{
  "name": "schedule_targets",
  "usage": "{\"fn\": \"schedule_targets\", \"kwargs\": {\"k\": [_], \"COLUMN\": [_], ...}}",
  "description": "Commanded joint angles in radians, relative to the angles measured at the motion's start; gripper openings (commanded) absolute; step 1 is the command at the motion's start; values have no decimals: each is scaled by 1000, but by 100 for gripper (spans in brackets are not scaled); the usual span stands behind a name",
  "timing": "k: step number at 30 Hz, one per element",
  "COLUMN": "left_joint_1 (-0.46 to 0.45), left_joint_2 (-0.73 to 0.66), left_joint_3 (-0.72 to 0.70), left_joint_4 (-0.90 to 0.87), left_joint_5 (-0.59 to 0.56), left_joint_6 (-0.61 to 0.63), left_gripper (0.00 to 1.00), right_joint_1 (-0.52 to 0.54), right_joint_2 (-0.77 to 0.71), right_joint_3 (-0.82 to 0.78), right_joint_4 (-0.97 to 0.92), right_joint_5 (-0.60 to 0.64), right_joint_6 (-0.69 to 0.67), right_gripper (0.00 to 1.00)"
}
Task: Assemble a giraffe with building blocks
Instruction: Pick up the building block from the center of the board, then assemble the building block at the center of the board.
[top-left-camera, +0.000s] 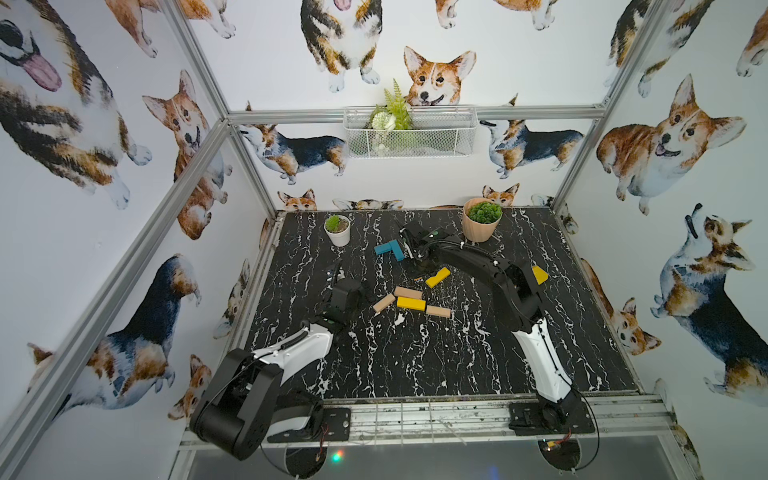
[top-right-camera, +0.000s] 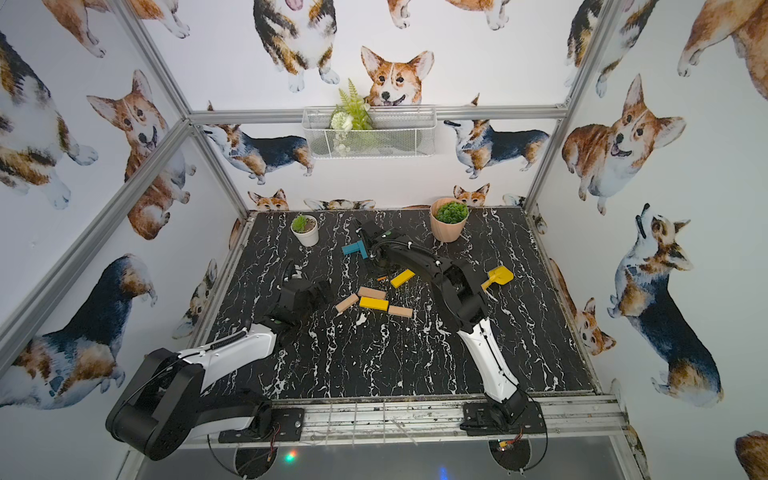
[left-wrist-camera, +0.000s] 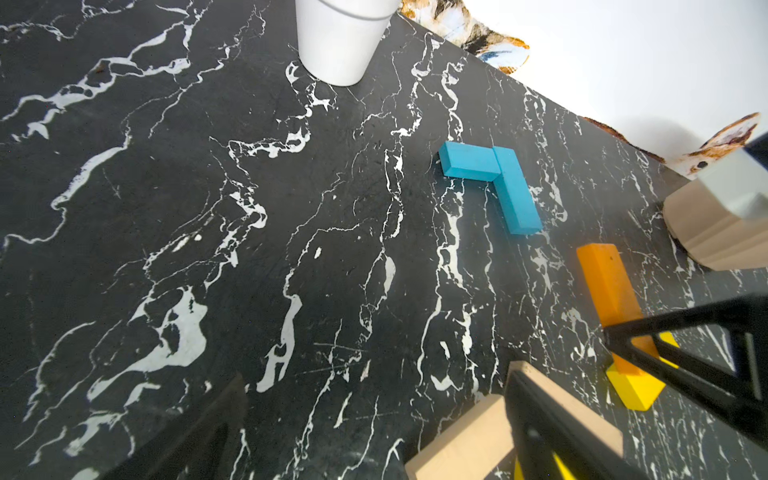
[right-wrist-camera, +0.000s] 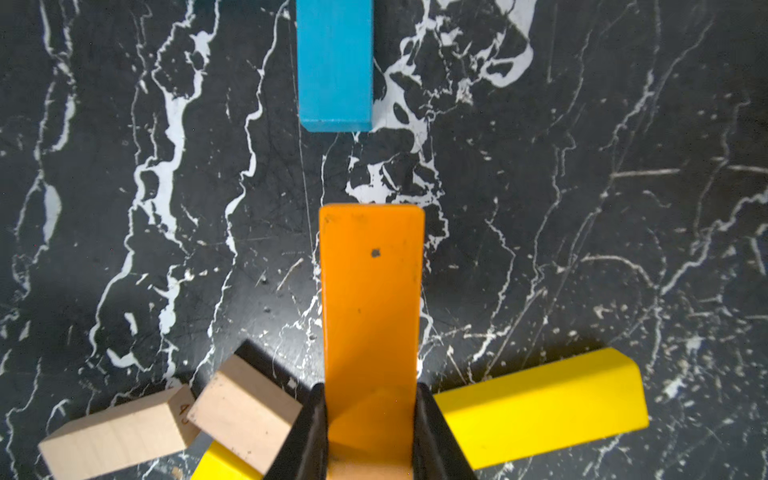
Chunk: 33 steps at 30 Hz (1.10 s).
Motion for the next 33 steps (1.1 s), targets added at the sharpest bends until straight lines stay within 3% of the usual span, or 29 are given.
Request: {"fn": "schedule_targets", "kwargs": {"k": [1,8,33], "left_joint_1": [1,2,2], "left_joint_2": [10,4,-5], "left_joint_3": [17,17,18], "left_joint_4": [8,5,3], "left_joint_5": [8,2,-1], "left_joint_6": [-9,-5,1], "left_gripper": [100,100,100], "right_joint_1": [1,1,3], "right_joint_2": [66,152,227], "right_joint_3": [99,199,275], "right_joint_4": [-79,-108,-137], "right_joint_5": [-12,-29,-39], "right_joint_6": [32,39,38], "right_gripper": [20,21,22]}}
